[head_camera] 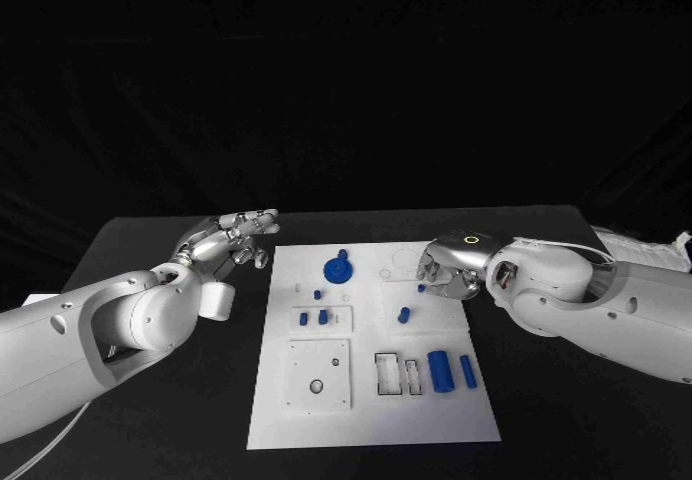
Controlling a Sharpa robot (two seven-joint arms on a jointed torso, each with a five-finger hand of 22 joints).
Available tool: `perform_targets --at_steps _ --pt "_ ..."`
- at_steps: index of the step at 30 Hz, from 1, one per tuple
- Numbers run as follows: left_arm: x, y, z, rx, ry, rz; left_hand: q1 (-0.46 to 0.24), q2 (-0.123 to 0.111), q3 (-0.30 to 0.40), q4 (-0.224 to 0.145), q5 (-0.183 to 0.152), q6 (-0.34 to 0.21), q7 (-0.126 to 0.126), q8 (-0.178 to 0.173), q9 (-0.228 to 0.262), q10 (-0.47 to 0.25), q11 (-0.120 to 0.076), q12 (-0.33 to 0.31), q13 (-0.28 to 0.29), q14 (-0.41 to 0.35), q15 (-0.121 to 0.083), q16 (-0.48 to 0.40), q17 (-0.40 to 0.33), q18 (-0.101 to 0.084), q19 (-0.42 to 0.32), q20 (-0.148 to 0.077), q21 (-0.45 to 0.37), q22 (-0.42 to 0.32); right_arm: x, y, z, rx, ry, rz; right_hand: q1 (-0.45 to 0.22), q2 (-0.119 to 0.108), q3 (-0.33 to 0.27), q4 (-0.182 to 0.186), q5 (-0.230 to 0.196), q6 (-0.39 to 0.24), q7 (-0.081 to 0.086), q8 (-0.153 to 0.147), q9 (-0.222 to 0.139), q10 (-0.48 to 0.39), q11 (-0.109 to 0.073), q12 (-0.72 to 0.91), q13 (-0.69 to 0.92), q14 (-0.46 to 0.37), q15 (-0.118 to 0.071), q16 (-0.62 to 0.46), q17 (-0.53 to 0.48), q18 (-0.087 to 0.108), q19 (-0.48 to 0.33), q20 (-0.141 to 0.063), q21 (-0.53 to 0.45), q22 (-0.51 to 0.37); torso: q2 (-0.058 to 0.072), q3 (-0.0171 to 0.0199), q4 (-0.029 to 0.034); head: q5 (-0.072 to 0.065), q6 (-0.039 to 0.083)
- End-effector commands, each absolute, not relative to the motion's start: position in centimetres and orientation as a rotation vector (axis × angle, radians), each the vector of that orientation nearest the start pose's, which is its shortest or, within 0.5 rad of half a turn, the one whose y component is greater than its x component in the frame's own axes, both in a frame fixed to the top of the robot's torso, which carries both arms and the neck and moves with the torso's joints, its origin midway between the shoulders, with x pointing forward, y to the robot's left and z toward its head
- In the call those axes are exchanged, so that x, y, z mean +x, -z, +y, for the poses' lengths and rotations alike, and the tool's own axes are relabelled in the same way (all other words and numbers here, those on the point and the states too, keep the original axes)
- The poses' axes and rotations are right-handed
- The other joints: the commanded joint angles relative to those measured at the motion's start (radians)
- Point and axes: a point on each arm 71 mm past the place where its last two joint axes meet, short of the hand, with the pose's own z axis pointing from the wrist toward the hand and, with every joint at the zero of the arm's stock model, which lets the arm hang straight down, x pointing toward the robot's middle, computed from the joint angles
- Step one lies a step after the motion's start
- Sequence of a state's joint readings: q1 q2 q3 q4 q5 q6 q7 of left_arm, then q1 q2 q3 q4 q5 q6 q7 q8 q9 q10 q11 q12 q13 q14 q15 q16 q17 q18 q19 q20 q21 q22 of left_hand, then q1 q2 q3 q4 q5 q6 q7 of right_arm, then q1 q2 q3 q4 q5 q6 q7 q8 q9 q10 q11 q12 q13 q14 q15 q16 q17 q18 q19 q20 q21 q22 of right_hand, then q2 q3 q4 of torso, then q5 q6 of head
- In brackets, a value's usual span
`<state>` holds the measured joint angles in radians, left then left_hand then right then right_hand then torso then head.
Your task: Assemble the parts on the task board
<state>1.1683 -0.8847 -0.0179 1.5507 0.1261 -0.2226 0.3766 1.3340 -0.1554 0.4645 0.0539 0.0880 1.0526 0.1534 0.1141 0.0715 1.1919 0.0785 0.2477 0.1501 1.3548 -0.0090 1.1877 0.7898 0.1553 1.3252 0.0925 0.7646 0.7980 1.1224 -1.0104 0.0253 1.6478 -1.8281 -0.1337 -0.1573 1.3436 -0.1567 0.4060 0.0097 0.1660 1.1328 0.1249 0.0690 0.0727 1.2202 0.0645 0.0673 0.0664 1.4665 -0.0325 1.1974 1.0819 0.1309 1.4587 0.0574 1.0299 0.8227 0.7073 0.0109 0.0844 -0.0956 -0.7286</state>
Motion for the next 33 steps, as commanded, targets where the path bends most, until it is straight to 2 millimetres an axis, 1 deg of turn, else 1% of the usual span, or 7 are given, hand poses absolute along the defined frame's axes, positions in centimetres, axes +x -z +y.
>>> perform_targets --at_steps 1,8,14,19,22,27,33 --pt "48.1 18.5 22.1 -1.299 1.656 1.386 -0.003 0.007 -0.008 -0.001 -0.001 0.003 0.004 0.006 0.000 -0.006 -0.003 0.007 0.002 -0.008 0.001 0.000 0.003 0.009 -0.004 -0.001 0.000 0.003 45.0 19.6 -23.9 -0.524 -0.328 1.735 0.002 -0.008 0.007 -0.001 -0.006 0.007 0.002 -0.002 0.001 -0.007 0.001 -0.002 -0.001 0.042 0.007 0.007 0.006 -0.016 -0.005 0.003 0.008 0.009 0.000 0.0004 -0.0004 -0.001 -0.003" --pt "48.1 18.5 22.2 -1.303 1.651 1.389 -0.001 0.008 -0.010 -0.003 -0.001 0.000 0.005 0.006 -0.001 -0.011 -0.002 0.011 0.004 -0.006 0.002 0.003 0.006 0.008 -0.003 -0.001 0.003 0.006 44.9 20.1 -23.1 -0.540 -0.342 1.753 0.005 -0.005 0.020 0.001 -0.004 0.012 0.001 -0.002 0.002 -0.005 0.000 -0.002 -0.001 0.043 0.007 0.022 0.019 -0.015 -0.010 0.006 0.029 0.030 -0.001 -0.0001 -0.0005 0.000 -0.005" --pt "48.1 18.6 22.1 -1.303 1.650 1.395 0.001 0.010 -0.011 -0.005 0.000 -0.001 0.005 0.006 -0.001 -0.015 -0.002 0.014 0.005 -0.003 0.002 0.007 0.011 0.007 0.000 0.000 0.009 0.011 45.0 20.7 -22.7 -0.544 -0.344 1.766 0.007 0.001 0.032 0.004 -0.010 0.014 0.001 -0.003 0.002 -0.005 0.000 -0.002 -0.002 0.042 0.007 0.031 0.025 -0.015 -0.014 0.009 0.042 0.043 -0.001 0.0009 0.0000 0.000 -0.004" --pt "48.1 18.6 22.1 -1.303 1.650 1.405 0.000 0.010 -0.018 -0.007 0.000 -0.010 0.009 0.003 -0.003 -0.025 0.001 0.022 0.008 -0.001 0.004 0.011 0.013 0.007 0.002 0.000 0.009 0.012 45.0 21.1 -22.5 -0.547 -0.345 1.777 0.006 0.007 0.048 0.008 -0.028 0.018 0.001 -0.002 0.003 -0.005 0.000 -0.003 -0.002 0.040 0.008 0.037 0.028 -0.013 -0.021 0.012 0.054 0.053 -0.001 0.0007 0.0018 0.001 -0.005" --pt "48.1 18.6 22.0 -1.304 1.649 1.410 0.000 0.010 -0.019 -0.007 0.000 -0.012 0.009 0.003 -0.004 -0.028 0.002 0.024 0.009 0.000 0.004 0.013 0.015 0.006 0.003 0.001 0.011 0.014 45.1 21.2 -22.4 -0.549 -0.344 1.783 0.005 0.012 0.059 0.012 -0.041 0.020 0.000 -0.002 0.003 -0.004 0.000 -0.002 -0.002 0.039 0.008 0.040 0.029 -0.012 -0.025 0.014 0.060 0.058 0.000 0.0001 -0.0010 0.003 -0.004" --pt "48.1 18.7 22.0 -1.305 1.648 1.416 0.001 0.011 -0.019 -0.008 0.000 -0.014 0.009 0.002 -0.004 -0.030 0.002 0.025 0.009 0.001 0.005 0.015 0.018 0.005 0.004 0.001 0.014 0.017 45.2 21.4 -22.2 -0.552 -0.340 1.792 0.006 0.019 0.075 0.016 -0.056 0.025 0.000 -0.002 0.004 -0.002 0.000 -0.002 -0.002 0.038 0.008 0.045 0.031 -0.012 -0.031 0.015 0.069 0.067 0.000 0.0009 -0.0005 0.002 -0.007" --pt "48.1 18.7 22.0 -1.300 1.643 1.424 0.001 0.011 -0.022 -0.009 0.000 -0.018 0.011 0.001 -0.004 -0.035 0.003 0.029 0.011 0.002 0.005 0.017 0.019 0.005 0.006 0.001 0.016 0.018 45.3 21.7 -22.1 -0.557 -0.337 1.800 0.027 0.043 0.116 0.006 -0.092 0.041 -0.003 0.003 0.008 0.014 -0.005 0.001 0.000 0.038 0.005 0.055 0.039 -0.012 -0.036 0.014 0.086 0.083 -0.001 0.0013 -0.0003 0.001 -0.009"
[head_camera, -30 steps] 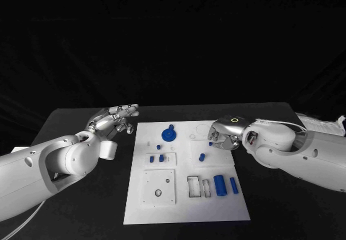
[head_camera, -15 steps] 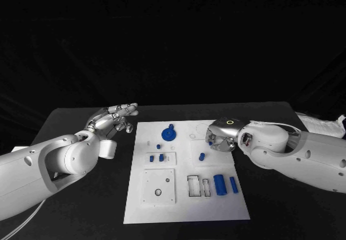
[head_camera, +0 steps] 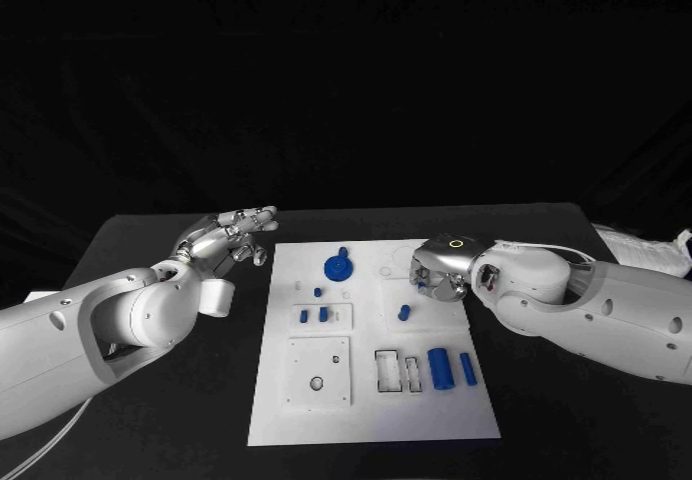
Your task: Assemble the parts on the task board
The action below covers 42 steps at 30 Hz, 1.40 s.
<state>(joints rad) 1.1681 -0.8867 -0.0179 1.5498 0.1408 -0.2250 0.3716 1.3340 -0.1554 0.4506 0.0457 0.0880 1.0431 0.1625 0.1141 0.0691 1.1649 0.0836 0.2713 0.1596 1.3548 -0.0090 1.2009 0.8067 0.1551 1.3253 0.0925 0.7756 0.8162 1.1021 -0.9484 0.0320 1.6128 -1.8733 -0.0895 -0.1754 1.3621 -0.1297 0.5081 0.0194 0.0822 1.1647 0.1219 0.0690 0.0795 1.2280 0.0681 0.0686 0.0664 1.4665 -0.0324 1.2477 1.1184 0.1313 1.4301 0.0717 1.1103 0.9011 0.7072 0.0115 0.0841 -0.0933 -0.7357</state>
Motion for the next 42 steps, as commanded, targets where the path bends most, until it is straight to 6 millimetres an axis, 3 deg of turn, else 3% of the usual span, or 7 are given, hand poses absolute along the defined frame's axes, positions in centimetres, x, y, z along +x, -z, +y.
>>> perform_targets --at_steps 1,7,13,33,42 --pt "48.1 18.7 22.0 -1.300 1.642 1.425 0.001 0.011 -0.008 -0.001 0.000 -0.008 0.002 0.002 -0.002 -0.008 -0.002 0.005 0.001 0.002 0.005 0.004 0.002 0.005 0.006 0.001 0.005 0.000 45.3 21.7 -22.1 -0.558 -0.335 1.801 0.012 0.020 0.020 -0.006 -0.014 0.012 0.000 0.004 0.002 0.009 -0.009 0.000 0.000 0.038 0.004 0.006 0.003 -0.012 -0.008 0.000 0.008 0.007 0.000 0.0004 -0.0001 -0.002 -0.002" --pt "48.1 18.7 22.0 -1.302 1.637 1.430 0.003 0.012 -0.009 -0.002 0.001 -0.012 0.003 0.001 -0.002 -0.013 -0.001 0.009 0.002 0.002 0.006 0.005 0.001 0.005 0.006 0.002 0.004 0.000 45.3 21.8 -21.9 -0.571 -0.329 1.795 0.046 0.038 0.069 -0.041 -0.024 0.028 0.000 0.008 0.009 0.037 -0.014 0.003 0.004 0.040 0.000 0.019 0.015 -0.015 -0.010 -0.005 0.030 0.032 -0.001 0.0007 0.0000 -0.001 -0.004" --pt "48.1 18.8 22.0 -1.303 1.633 1.434 0.006 0.014 -0.009 -0.004 0.001 -0.015 0.004 0.000 -0.002 -0.018 0.000 0.012 0.004 0.002 0.007 0.006 0.000 0.005 0.007 0.002 0.004 0.000 45.1 21.4 -21.7 -0.562 -0.357 1.749 0.047 0.032 0.089 -0.056 -0.025 0.030 0.001 0.006 0.011 0.042 -0.013 -0.001 0.003 0.038 0.001 0.021 0.014 -0.016 -0.013 -0.005 0.038 0.041 -0.001 0.0008 -0.0006 -0.001 -0.003" --pt "48.1 18.8 22.1 -1.304 1.623 1.438 0.010 0.015 -0.009 -0.008 0.001 -0.018 0.005 0.000 -0.002 -0.025 0.001 0.018 0.005 0.001 0.007 0.006 -0.004 0.006 0.007 0.003 0.003 -0.001 44.4 19.7 -22.0 -0.522 -0.388 1.664 0.047 0.030 0.111 -0.068 -0.025 0.033 0.003 0.004 0.012 0.046 -0.012 -0.003 0.003 0.040 0.001 0.032 0.026 -0.018 -0.012 -0.005 0.055 0.061 -0.001 -0.0004 -0.0011 -0.006 0.000" --pt "48.2 18.8 22.1 -1.305 1.620 1.437 0.010 0.015 -0.010 -0.008 0.001 -0.020 0.006 0.000 -0.002 -0.027 0.002 0.019 0.006 0.001 0.008 0.006 -0.003 0.006 0.007 0.003 0.003 -0.001 43.4 18.1 -21.7 -0.506 -0.431 1.631 0.045 0.027 0.113 -0.070 -0.025 0.034 0.003 0.004 0.013 0.047 -0.012 -0.003 0.004 0.040 0.002 0.033 0.026 -0.018 -0.013 -0.006 0.056 0.062 -0.002 -0.0002 -0.0007 -0.005 -0.003"
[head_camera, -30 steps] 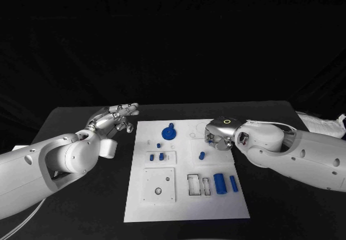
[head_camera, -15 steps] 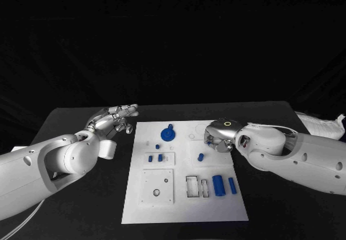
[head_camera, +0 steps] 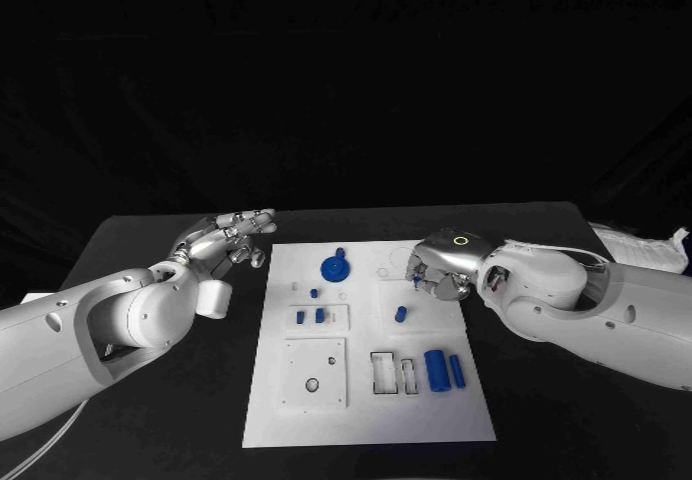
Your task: Assemble the parts on the task board
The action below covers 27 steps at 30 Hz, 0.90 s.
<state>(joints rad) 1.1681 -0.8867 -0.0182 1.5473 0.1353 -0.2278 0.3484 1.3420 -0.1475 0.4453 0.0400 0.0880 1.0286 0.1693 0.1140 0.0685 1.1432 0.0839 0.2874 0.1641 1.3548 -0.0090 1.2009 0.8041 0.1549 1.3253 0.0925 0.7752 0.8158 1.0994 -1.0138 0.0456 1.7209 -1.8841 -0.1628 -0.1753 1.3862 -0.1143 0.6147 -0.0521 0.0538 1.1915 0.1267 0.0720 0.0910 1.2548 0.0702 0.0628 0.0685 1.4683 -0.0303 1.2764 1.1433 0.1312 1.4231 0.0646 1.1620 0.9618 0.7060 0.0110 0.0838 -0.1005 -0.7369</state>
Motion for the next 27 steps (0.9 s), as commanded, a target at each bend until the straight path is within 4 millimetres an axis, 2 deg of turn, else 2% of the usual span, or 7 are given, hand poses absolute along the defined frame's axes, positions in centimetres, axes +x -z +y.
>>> perform_targets --at_steps 1,7,13,18,23,27 --pt "48.2 18.8 22.1 -1.306 1.619 1.437 0.002 0.007 -0.005 -0.003 0.001 -0.006 -0.001 0.000 -0.002 -0.006 0.002 0.004 0.002 0.001 0.008 0.006 -0.001 0.006 0.006 0.003 0.002 -0.001 43.2 17.9 -21.4 -0.506 -0.442 1.623 0.020 0.010 0.007 0.002 0.003 0.007 -0.002 0.001 0.002 0.021 -0.014 0.003 0.001 0.038 0.000 0.005 0.001 -0.018 -0.006 0.002 0.005 0.002 -0.001 0.0002 -0.0004 0.003 -0.002" --pt "48.2 18.8 22.1 -1.305 1.622 1.437 0.002 0.007 -0.005 -0.003 0.001 -0.006 -0.001 0.000 -0.002 -0.007 0.002 0.004 0.002 0.001 0.008 0.006 -0.002 0.006 0.006 0.004 0.002 -0.002 41.7 16.8 -19.1 -0.520 -0.543 1.580 0.019 0.008 0.007 0.001 0.003 0.008 -0.001 0.001 0.002 0.021 -0.014 0.003 0.001 0.038 0.000 0.005 0.001 -0.018 -0.006 0.001 0.007 0.003 0.000 0.0005 0.0009 0.023 -0.006" --pt "48.3 18.9 21.9 -1.304 1.623 1.438 0.002 0.007 -0.005 -0.003 0.001 -0.006 -0.001 0.000 -0.002 -0.007 0.002 0.004 0.002 0.001 0.008 0.006 -0.002 0.006 0.006 0.004 0.002 -0.002 40.1 16.7 -15.7 -0.553 -0.669 1.554 0.018 0.007 0.008 0.000 0.003 0.008 -0.001 0.001 0.002 0.021 -0.013 0.002 0.001 0.039 0.000 0.006 0.002 -0.018 -0.007 0.001 0.006 0.003 -0.002 -0.0012 0.0023 0.055 -0.009" --pt "48.5 19.0 21.8 -1.303 1.626 1.439 0.002 0.008 -0.005 -0.003 0.002 -0.007 0.000 0.000 -0.002 -0.009 0.002 0.006 0.002 0.001 0.008 0.006 -0.002 0.006 0.007 0.004 0.003 0.000 39.0 17.9 -13.5 -0.572 -0.750 1.566 0.018 0.006 0.010 -0.002 0.005 0.008 0.000 0.000 0.002 0.021 -0.013 0.002 0.001 0.038 0.000 0.006 0.002 -0.018 -0.008 0.000 0.007 0.003 -0.003 -0.0031 0.0019 0.085 -0.021" --pt "48.6 19.0 21.6 -1.303 1.628 1.440 0.002 0.008 -0.005 -0.003 0.002 -0.007 0.000 0.000 -0.002 -0.009 0.002 0.006 0.002 0.001 0.008 0.006 -0.002 0.006 0.007 0.004 0.003 0.000 38.3 19.6 -11.9 -0.581 -0.809 1.595 0.018 0.005 0.011 -0.003 0.006 0.007 0.001 -0.001 0.002 0.019 -0.012 0.001 0.001 0.038 0.001 0.007 0.002 -0.017 -0.008 0.000 0.008 0.004 -0.005 -0.0044 0.0042 0.106 -0.034" --pt "48.6 19.0 21.4 -1.302 1.631 1.443 0.002 0.008 -0.005 -0.003 0.002 -0.007 0.000 0.000 -0.002 -0.009 0.002 0.006 0.002 0.001 0.008 0.006 -0.002 0.006 0.007 0.004 0.003 0.000 37.8 21.1 -10.9 -0.582 -0.848 1.625 0.017 0.004 0.012 -0.004 0.006 0.006 0.001 -0.001 0.002 0.018 -0.012 0.000 0.001 0.038 0.001 0.007 0.002 -0.017 -0.009 0.000 0.008 0.003 -0.005 -0.0041 0.0048 0.116 -0.040"
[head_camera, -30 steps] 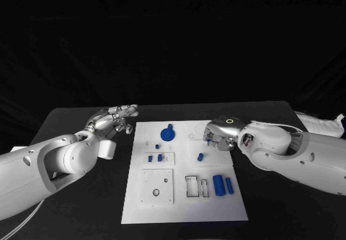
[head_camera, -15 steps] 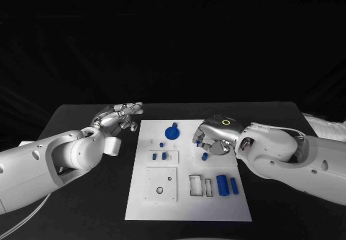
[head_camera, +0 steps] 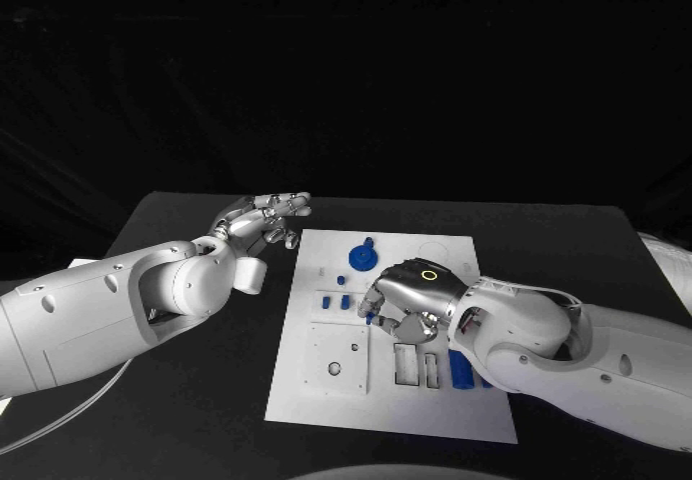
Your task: Assemble the parts on the task board
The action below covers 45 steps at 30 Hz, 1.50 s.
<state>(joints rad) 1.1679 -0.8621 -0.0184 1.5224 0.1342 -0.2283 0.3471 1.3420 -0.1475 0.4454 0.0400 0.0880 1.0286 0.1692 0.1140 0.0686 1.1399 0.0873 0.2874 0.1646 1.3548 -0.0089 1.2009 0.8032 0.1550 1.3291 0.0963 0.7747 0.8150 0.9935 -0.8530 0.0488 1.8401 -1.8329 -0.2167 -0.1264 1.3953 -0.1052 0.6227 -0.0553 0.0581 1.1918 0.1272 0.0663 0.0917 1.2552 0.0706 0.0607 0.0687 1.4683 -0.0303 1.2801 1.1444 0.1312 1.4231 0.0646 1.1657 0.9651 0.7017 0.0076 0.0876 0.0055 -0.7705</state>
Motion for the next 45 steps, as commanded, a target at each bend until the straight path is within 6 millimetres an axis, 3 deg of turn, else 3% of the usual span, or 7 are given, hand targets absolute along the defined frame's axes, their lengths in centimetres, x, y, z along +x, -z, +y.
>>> perform_targets --at_steps 1,13,24,45 --pt "48.6 19.0 21.4 -1.302 1.632 1.443 0.002 0.008 -0.005 -0.003 0.002 -0.007 0.000 0.000 -0.002 -0.006 -0.001 0.006 0.002 0.001 0.008 0.006 -0.002 0.006 0.003 0.000 0.003 0.000 37.8 21.4 -10.6 -0.583 -0.856 1.632 0.007 -0.005 0.004 -0.001 0.002 0.006 0.001 0.004 0.001 0.018 -0.012 0.002 0.001 0.038 0.001 0.003 0.001 -0.017 -0.009 0.000 0.004 -0.001 0.000 -0.0011 0.0000 0.013 -0.007" --pt "48.6 19.0 21.2 -1.299 1.640 1.446 -0.003 0.008 -0.009 -0.001 0.001 -0.010 0.001 0.001 -0.001 -0.012 0.001 0.011 0.003 0.000 0.010 0.007 -0.003 0.005 0.003 0.001 0.004 0.001 37.7 23.6 -9.4 -0.587 -0.889 1.683 0.005 -0.006 0.004 -0.003 0.005 0.003 0.003 0.003 0.001 0.014 -0.011 0.001 0.000 0.038 0.002 0.004 0.001 -0.017 -0.010 0.001 0.004 -0.001 0.000 -0.0006 -0.0003 0.023 -0.018" --pt "48.6 19.0 21.3 -1.300 1.638 1.445 -0.003 0.008 -0.009 -0.001 0.001 -0.010 0.001 0.001 -0.001 -0.012 0.001 0.011 0.003 0.000 0.010 0.007 -0.003 0.005 0.003 0.001 0.004 0.001 37.7 23.9 -9.4 -0.600 -0.884 1.702 0.004 -0.007 0.004 -0.003 0.005 0.002 0.003 0.002 0.001 0.013 -0.010 0.001 0.000 0.038 0.003 0.005 0.001 -0.017 -0.011 0.001 0.005 -0.001 0.000 0.0005 -0.0007 0.024 -0.024" --pt "48.6 19.0 21.4 -1.301 1.636 1.446 -0.003 0.008 -0.009 -0.001 0.001 -0.010 0.001 0.001 -0.001 -0.012 0.001 0.011 0.003 0.000 0.010 0.007 -0.003 0.005 0.003 0.001 0.004 0.001 37.8 23.9 -9.4 -0.636 -0.803 1.689 -0.006 -0.010 -0.004 -0.003 -0.001 0.004 0.004 0.003 0.003 0.012 -0.009 0.003 0.000 0.038 0.004 0.006 0.000 -0.017 -0.013 0.003 0.008 0.002 0.000 0.0000 -0.0003 0.018 -0.024"
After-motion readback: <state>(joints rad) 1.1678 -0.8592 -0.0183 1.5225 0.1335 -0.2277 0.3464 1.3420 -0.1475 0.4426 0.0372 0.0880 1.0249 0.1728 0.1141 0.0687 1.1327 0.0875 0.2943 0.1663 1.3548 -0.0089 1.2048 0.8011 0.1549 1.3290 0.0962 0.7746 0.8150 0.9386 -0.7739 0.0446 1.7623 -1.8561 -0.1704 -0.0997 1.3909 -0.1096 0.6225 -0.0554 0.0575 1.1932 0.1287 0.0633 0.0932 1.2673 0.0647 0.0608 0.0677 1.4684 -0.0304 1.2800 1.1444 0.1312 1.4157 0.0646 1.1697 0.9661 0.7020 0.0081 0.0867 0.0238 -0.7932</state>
